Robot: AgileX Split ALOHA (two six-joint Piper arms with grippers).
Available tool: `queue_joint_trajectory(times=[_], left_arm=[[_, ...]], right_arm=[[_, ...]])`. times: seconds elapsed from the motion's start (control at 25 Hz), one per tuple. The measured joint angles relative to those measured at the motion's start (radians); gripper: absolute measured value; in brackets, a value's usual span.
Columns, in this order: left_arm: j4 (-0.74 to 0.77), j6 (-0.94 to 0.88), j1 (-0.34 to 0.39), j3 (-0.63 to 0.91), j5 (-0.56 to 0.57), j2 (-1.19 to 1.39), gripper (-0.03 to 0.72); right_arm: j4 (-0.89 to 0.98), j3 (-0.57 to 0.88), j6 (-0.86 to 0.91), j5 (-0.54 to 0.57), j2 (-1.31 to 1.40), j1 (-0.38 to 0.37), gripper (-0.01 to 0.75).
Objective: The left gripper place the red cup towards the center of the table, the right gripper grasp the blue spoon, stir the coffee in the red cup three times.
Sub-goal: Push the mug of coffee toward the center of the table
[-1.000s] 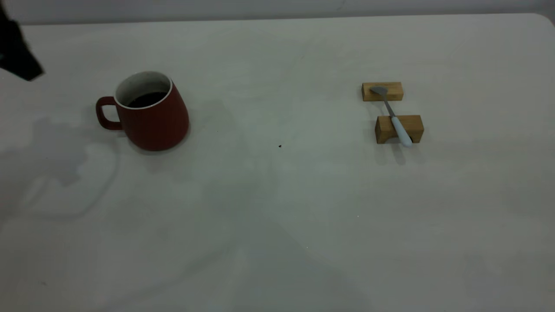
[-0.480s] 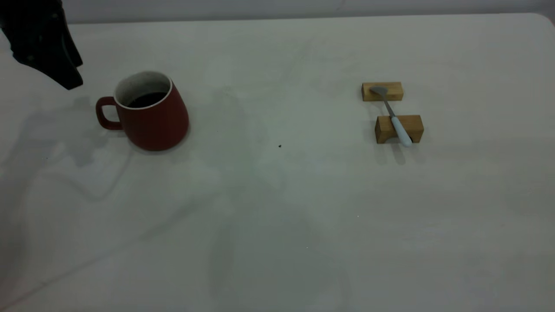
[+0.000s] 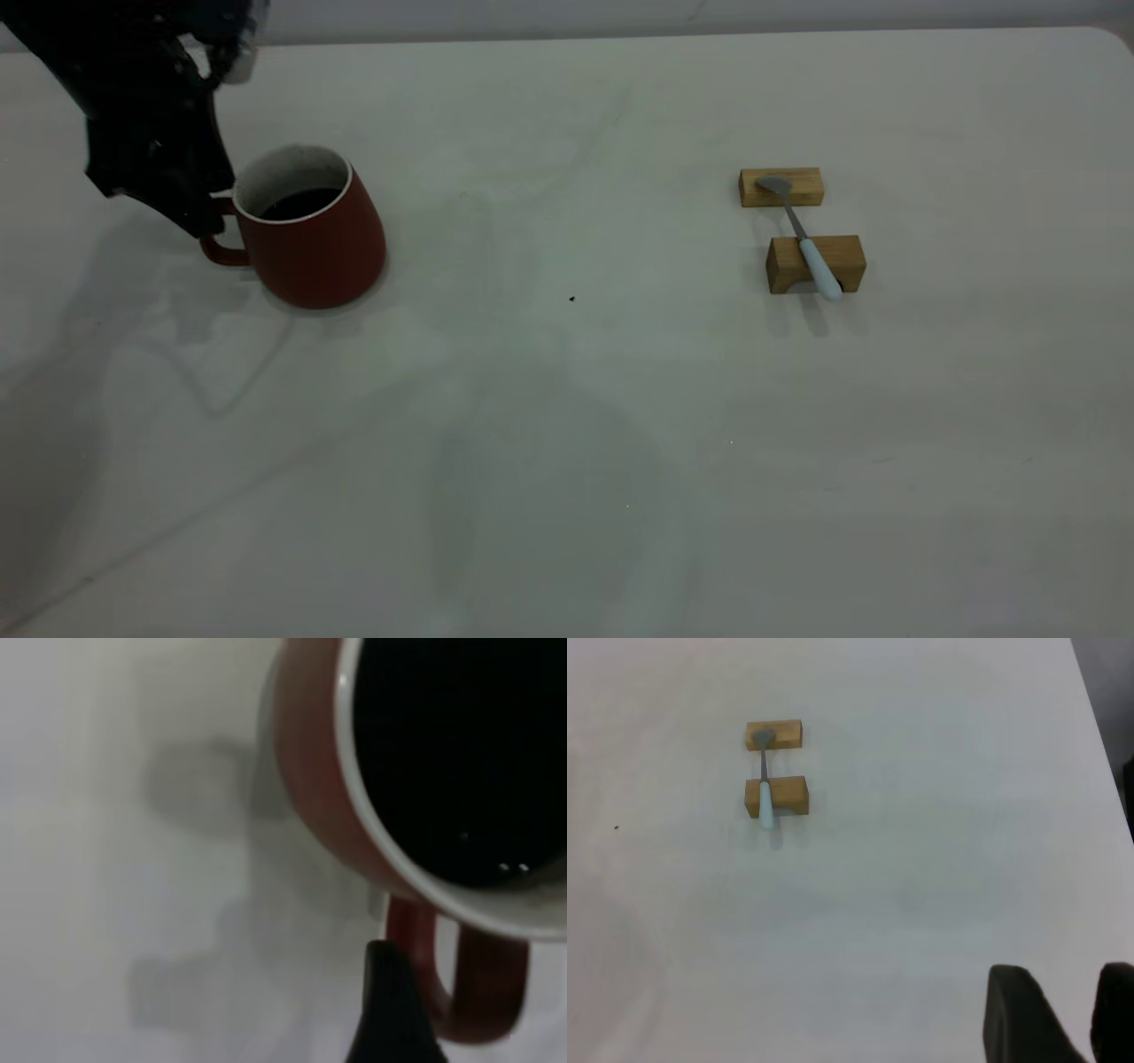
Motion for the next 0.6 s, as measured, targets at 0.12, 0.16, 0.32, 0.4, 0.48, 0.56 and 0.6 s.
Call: queue_joint_trajectory(times=[0.12, 0.16, 0.32, 0.4, 0.48, 0.56, 0.6], left_arm=[[-0.001, 0.002, -0.007, 0.000, -0.010, 0.016, 0.551], [-0.001, 0.002, -0.008, 0.000, -0.010, 0.022, 0.551], [0.000, 0.002, -0.018, -0.001, -0.019, 0.051, 0.551], [0.002, 0.002, -0.028, -0.004, -0.032, 0.056, 0.551], [0.003, 0.002, -0.049, -0.004, -0.039, 0.058, 0.551], [0.000, 0.002, -0.076, -0.006, -0.046, 0.058, 0.551], [-0.006, 0.002, -0.090, -0.006, -0.051, 0.059, 0.551]], right_arm=[[0.000, 0.000, 0.000, 0.000, 0.000, 0.000, 0.241], [0.000, 0.000, 0.000, 0.000, 0.000, 0.000, 0.241], [0.000, 0.000, 0.000, 0.000, 0.000, 0.000, 0.241], [0.000, 0.000, 0.000, 0.000, 0.000, 0.000, 0.241], [0.000, 0.000, 0.000, 0.000, 0.000, 0.000, 0.241], [0.000, 0.000, 0.000, 0.000, 0.000, 0.000, 0.241], [0.000, 0.000, 0.000, 0.000, 0.000, 0.000, 0.241]])
